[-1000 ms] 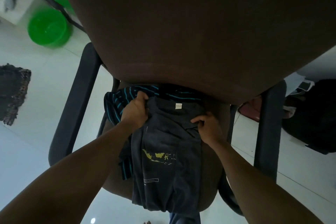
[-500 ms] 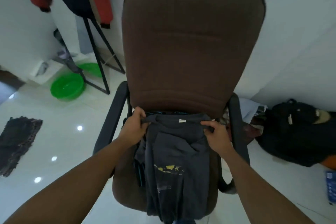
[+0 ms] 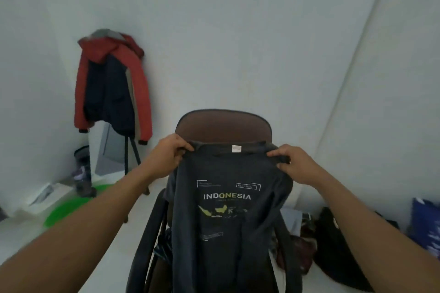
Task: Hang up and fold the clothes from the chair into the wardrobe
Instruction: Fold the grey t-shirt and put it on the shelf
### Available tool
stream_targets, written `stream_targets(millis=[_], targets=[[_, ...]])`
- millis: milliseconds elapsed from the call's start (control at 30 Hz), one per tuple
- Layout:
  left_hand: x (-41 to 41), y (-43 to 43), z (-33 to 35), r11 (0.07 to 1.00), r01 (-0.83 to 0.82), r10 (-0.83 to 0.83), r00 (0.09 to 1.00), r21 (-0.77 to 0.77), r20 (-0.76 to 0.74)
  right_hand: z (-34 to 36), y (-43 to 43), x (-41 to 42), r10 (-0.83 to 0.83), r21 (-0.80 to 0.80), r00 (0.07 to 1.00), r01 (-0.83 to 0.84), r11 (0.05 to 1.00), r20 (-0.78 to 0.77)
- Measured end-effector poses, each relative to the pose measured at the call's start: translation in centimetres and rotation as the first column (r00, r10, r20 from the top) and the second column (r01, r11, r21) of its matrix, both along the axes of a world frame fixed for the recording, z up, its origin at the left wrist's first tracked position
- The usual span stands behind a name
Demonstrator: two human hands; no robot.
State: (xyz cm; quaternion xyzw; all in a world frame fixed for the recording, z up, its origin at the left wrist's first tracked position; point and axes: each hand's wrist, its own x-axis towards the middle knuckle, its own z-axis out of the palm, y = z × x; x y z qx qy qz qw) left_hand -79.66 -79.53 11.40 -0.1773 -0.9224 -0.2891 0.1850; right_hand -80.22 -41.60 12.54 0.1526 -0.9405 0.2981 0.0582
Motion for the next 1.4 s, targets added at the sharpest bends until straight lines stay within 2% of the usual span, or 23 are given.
stream_targets(millis=[167, 267, 333, 400, 500, 600, 700, 767, 833, 867, 900, 933, 1000, 1033, 1133, 1233, 1300, 1400], targets=[[1.7, 0.8, 9.6, 0.996, -0.085, 0.087, 0.975, 0.022, -0.204, 9.6, 0.3, 1.9, -0.002, 0.003, 0.988, 0.003, 1.0, -0.154], [3.0, 1.1, 15.1, 0.991, -0.128, 0.129, 0.93, 0.028, -0.344, 14.7, 0.3, 3.0, 0.044, 0.009, 0.982, -0.044, 0.999, -0.181], [3.9, 1.0, 18.9, 0.989, -0.145, 0.146, 0.901, 0.034, -0.408, 18.2, 0.3, 3.7, 0.043, -0.008, 0.965, -0.046, 0.999, -0.259], [5.0, 1.0, 22.6, 0.987, -0.148, 0.161, 0.904, 0.065, -0.395, 21.5, 0.5, 4.2, 0.034, 0.003, 0.935, -0.035, 0.999, -0.353], [6.1, 1.2, 26.9, 0.984, -0.144, 0.171, 0.927, 0.104, -0.333, 25.3, 0.5, 4.5, 0.038, 0.128, 0.903, 0.019, 0.992, -0.428], [6.6, 1.2, 29.2, 0.985, -0.174, 0.167, 0.921, 0.01, -0.351, 27.7, 0.2, 4.9, 0.067, 0.229, 0.889, 0.044, 0.972, -0.453], [7.2, 0.6, 30.6, 0.978, -0.198, 0.148, 0.892, -0.073, -0.427, 29.2, -0.1, 5.8, 0.066, 0.26, 0.872, 0.071, 0.963, -0.485], [7.6, 0.4, 31.3, 0.969, -0.216, 0.139, 0.875, -0.118, -0.463, 30.2, -0.7, 6.7, -0.005, 0.3, 0.874, 0.173, 0.938, -0.486], [8.0, 0.6, 32.0, 0.961, -0.24, 0.155, 0.877, -0.135, -0.454, 31.3, -1.8, 7.9, -0.108, 0.329, 0.915, 0.248, 0.911, -0.39], [8.2, 1.0, 32.3, 0.958, -0.253, 0.171, 0.883, -0.136, -0.437, 31.7, -2.6, 8.6, -0.148, 0.278, 0.943, 0.234, 0.932, -0.298], [8.3, 1.3, 32.6, 0.954, -0.266, 0.188, 0.889, -0.137, -0.417, 32.2, -3.6, 9.6, -0.172, 0.153, 0.968, 0.201, 0.968, -0.184], [8.5, 1.8, 32.8, 0.951, -0.28, 0.209, 0.894, -0.132, -0.396, 32.5, -4.5, 10.4, -0.169, -0.037, 0.983, 0.166, 0.985, -0.066], [9.0, 2.5, 33.0, 0.956, -0.283, 0.234, 0.896, -0.081, -0.378, 32.7, -5.9, 11.7, -0.106, -0.392, 0.992, 0.127, 0.911, 0.076], [9.3, 2.7, 33.1, 0.961, -0.275, 0.242, 0.888, -0.031, -0.392, 32.7, -6.3, 12.0, -0.098, -0.468, 0.991, 0.128, 0.875, 0.09], [10.7, 2.5, 33.1, 0.967, -0.216, 0.254, 0.851, 0.135, -0.459, 32.2, -6.9, 12.3, -0.136, -0.526, 0.991, 0.119, 0.842, 0.005], [12.0, 1.6, 33.3, 0.957, -0.087, 0.218, 0.847, 0.278, -0.485, 31.7, -6.5, 12.1, -0.163, -0.669, 0.969, -0.003, 0.743, -0.186], [12.6, 1.3, 33.5, 0.927, 0.045, 0.149, 0.868, 0.373, -0.474, 31.5, -6.4, 11.9, -0.176, -0.741, 0.94, -0.106, 0.663, -0.291], [13.5, 1.5, 34.0, 0.836, 0.228, 0.041, 0.882, 0.5, -0.47, 31.6, -6.9, 12.1, -0.097, -0.772, 0.927, -0.242, 0.588, -0.364]])
